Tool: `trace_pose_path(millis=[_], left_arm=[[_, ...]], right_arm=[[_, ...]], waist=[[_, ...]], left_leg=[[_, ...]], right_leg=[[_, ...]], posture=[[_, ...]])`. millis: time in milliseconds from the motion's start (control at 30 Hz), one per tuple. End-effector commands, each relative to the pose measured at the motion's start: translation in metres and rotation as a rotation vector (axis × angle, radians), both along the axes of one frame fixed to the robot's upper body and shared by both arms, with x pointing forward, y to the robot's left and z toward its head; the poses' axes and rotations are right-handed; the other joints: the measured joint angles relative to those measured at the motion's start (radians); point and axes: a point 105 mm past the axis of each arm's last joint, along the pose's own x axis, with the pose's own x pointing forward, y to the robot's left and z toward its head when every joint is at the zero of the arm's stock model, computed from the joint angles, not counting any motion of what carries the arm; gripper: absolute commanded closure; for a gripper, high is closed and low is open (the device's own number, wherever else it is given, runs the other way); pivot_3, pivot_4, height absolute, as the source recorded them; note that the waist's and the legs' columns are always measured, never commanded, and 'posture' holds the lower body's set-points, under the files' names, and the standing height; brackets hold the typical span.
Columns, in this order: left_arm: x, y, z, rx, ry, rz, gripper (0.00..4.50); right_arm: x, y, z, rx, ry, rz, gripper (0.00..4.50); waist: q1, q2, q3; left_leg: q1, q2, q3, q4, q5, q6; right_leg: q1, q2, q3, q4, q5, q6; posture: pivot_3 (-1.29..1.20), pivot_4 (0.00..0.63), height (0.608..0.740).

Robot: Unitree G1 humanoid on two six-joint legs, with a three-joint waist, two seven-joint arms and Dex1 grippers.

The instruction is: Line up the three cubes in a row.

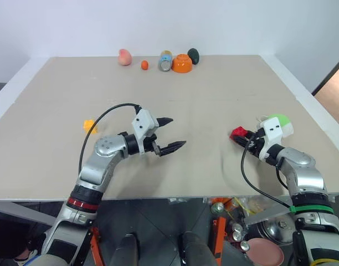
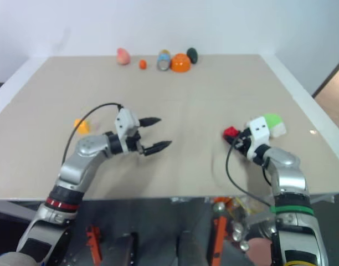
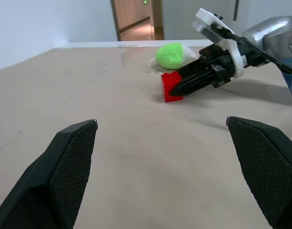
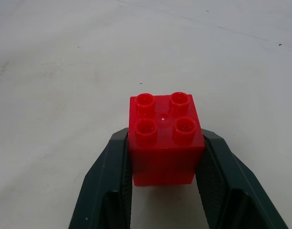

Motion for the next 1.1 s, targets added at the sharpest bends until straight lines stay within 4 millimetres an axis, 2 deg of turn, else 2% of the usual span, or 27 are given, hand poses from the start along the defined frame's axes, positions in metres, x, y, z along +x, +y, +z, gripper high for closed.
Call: trace_pose_path(millis=[33,100,300,500,600,733,800,967,1100], left_arm=[[-0.006,0.011,0.018,-0.038,-0.051,0.007,0.00],[-0.011,0.018,0.021,-0.049,-0.039,-0.014,0.00],[-0.053,0.052,0.019,0.002,0.085,-0.202,0.00],[-0.068,0.077,0.012,0.075,0.194,-0.246,0.00],[-0.071,0.083,0.010,0.090,0.217,-0.245,0.00],[-0.073,0.093,0.009,0.105,0.230,-0.225,0.00],[-0.074,0.097,0.010,0.106,0.229,-0.210,0.00],[-0.076,0.105,0.013,0.074,0.234,-0.180,0.00],[-0.074,0.112,0.009,0.076,0.240,-0.145,0.00]], right_arm=[[0.004,0.007,0.014,0.002,-0.038,0.036,3.26],[0.000,0.017,0.016,0.017,-0.024,0.099,3.26],[-0.027,0.079,0.033,0.054,0.045,0.483,3.26],[-0.034,0.117,0.025,-0.073,0.100,0.700,3.26],[-0.034,0.130,0.026,-0.120,0.111,0.781,3.26],[-0.033,0.134,0.023,-0.220,0.125,0.855,3.26],[-0.036,0.131,0.020,-0.290,0.134,0.898,3.26],[-0.038,0.116,0.021,-0.339,0.171,0.928,3.26],[-0.038,0.109,0.019,-0.370,0.177,0.937,3.26]], waist=[[-0.001,0.000,0.000],[0.000,0.000,0.000],[-0.008,0.000,0.000],[-0.002,0.000,0.001],[-0.002,-0.001,0.001],[-0.002,-0.002,0.001],[-0.001,-0.002,0.001],[-0.001,-0.002,0.001],[-0.001,-0.002,0.001]], left_leg=[[0.000,0.000,0.000,0.000,0.000,0.000],[0.000,0.000,0.000,0.000,0.000,0.000],[0.000,0.002,0.001,-0.002,0.000,0.000],[0.000,0.002,0.002,-0.001,0.000,0.000],[-0.001,0.002,0.002,0.000,0.000,0.000],[-0.002,0.002,0.002,-0.001,0.000,0.000],[-0.002,0.002,0.002,-0.002,0.000,0.000],[-0.005,0.002,0.002,-0.002,0.000,0.000],[-0.004,0.002,0.002,-0.002,0.000,0.000]], right_leg=[[0.000,0.000,0.000,0.000,0.000,0.000],[0.000,0.000,0.000,0.000,0.000,0.000],[-0.002,0.001,0.001,0.000,0.000,0.000],[-0.001,0.001,0.001,0.000,0.000,-0.001],[-0.002,0.000,0.001,0.000,0.000,-0.001],[-0.003,0.000,0.001,0.000,0.000,-0.001],[-0.004,0.000,0.001,0.000,0.000,-0.001],[-0.007,0.000,0.001,0.000,-0.001,-0.001],[-0.007,0.001,0.001,0.000,-0.001,-0.001]], posture=[[0.00,0.150,0.738],[0.00,0.150,0.738],[0.00,0.150,0.738],[0.00,0.150,0.738],[0.00,0.150,0.738],[0.00,0.150,0.738],[0.00,0.150,0.738],[0.00,0.150,0.738],[0.00,0.150,0.738]])
